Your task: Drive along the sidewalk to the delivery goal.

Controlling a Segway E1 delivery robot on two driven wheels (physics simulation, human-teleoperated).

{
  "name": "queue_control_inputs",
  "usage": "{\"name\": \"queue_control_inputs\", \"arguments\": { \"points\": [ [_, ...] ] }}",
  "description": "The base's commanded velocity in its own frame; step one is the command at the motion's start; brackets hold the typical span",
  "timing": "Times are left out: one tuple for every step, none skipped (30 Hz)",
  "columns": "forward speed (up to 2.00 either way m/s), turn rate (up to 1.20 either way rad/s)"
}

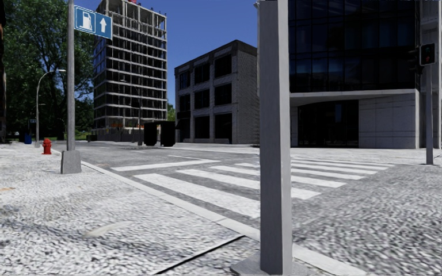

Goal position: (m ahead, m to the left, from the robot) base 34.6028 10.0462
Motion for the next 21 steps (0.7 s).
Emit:
{"name": "queue_control_inputs", "arguments": {
  "points": [
    [1.25, 1.16],
    [1.25, 1.16],
    [1.25, 1.16],
    [1.25, 1.16],
    [1.25, 1.16],
    [1.25, 1.16],
    [1.25, 1.16],
    [1.25, 1.16],
    [1.25, 1.16],
    [1.25, 1.16],
    [1.25, 1.16],
    [1.25, 1.16],
    [1.25, 1.16],
    [1.25, 1.15],
    [1.25, 1.15],
    [1.25, 0.99],
    [1.25, 0.8],
    [1.25, 0.0],
    [1.25, 0.0],
    [1.25, 0.0],
    [1.25, 0.0]
  ]
}}
